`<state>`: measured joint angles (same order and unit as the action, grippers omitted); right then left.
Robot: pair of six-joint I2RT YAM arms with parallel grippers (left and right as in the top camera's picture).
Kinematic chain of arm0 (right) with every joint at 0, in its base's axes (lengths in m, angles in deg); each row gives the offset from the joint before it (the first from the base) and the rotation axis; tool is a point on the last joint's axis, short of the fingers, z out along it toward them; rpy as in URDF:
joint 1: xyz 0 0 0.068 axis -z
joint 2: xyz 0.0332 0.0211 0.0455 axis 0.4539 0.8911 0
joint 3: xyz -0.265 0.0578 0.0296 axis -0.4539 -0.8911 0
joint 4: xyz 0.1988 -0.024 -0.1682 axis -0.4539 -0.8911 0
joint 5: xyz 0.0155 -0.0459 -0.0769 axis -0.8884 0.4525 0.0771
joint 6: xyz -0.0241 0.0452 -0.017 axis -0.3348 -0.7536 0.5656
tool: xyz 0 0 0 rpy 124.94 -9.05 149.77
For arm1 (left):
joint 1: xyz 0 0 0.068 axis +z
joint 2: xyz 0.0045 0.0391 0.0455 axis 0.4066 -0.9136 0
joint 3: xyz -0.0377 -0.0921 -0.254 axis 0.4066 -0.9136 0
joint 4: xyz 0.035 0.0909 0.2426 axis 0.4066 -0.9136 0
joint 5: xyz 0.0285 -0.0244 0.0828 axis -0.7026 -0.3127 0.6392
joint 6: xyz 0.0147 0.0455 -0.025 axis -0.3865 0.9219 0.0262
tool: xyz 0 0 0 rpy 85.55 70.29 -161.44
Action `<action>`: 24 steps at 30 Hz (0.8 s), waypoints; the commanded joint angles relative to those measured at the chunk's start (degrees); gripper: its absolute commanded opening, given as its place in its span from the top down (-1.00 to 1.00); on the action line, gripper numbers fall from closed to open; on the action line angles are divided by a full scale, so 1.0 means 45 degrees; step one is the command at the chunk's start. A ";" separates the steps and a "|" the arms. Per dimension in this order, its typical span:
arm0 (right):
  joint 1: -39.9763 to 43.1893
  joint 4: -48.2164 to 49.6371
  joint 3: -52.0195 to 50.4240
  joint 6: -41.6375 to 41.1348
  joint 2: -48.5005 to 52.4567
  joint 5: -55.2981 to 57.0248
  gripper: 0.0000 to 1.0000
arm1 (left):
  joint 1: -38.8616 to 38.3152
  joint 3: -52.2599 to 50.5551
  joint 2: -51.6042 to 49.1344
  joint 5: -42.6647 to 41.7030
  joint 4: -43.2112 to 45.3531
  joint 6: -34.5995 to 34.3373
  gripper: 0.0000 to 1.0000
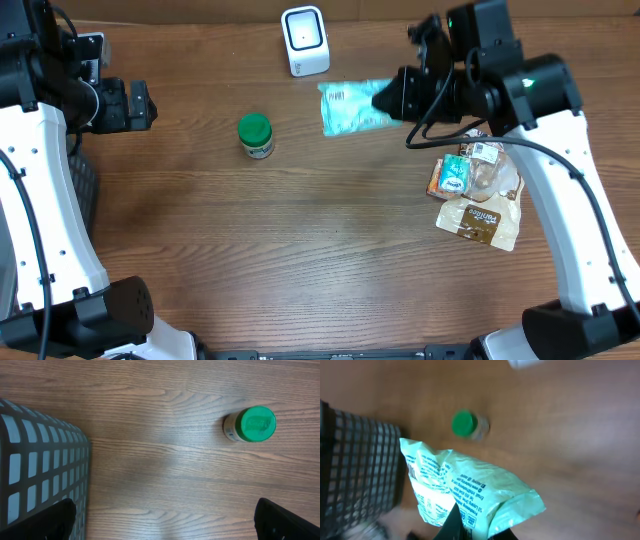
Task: Scan the item barcode
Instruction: 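Hold the wipes packet up against the white scanner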
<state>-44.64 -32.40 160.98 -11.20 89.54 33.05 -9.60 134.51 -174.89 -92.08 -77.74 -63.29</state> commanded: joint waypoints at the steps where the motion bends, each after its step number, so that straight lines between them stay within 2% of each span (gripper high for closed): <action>1: -0.0665 0.0053 0.1962 0.0350 0.0418 0.4357 0.92 | 0.0039 0.0049 -0.0005 0.0034 0.0015 0.0248 -0.99; 2: -0.1195 0.0918 0.2157 0.0981 0.0539 0.6620 0.92 | 0.0034 0.0049 -0.0005 0.0034 0.0015 0.0248 -0.99; 4: -0.1783 0.2161 0.2098 0.1749 0.0724 0.9073 0.92 | 0.0034 0.0049 -0.0005 0.0034 0.0015 0.0248 -0.99; 9: -0.2749 0.5217 0.2025 0.2856 0.1933 1.3323 0.92 | 0.0034 0.0049 -0.0005 0.0034 0.0015 0.0248 -0.99; 14: -0.3031 0.7587 0.2025 0.6402 0.3628 1.3731 0.92 | 0.0034 0.0049 -0.0005 0.0034 0.0015 0.0253 -0.99; 18: -0.3055 1.0773 0.2025 0.8942 0.5105 1.4843 0.92 | 0.0034 0.0049 -0.0005 0.0034 0.0015 0.0248 -0.99; 24: -0.3089 1.5363 0.2025 1.4256 0.7261 1.5072 0.92 | 0.0034 0.0049 -0.0005 0.0034 0.0015 0.0248 -0.99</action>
<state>-58.17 31.67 169.29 35.96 119.07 97.44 -9.60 134.51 -174.89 -92.06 -77.74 -63.27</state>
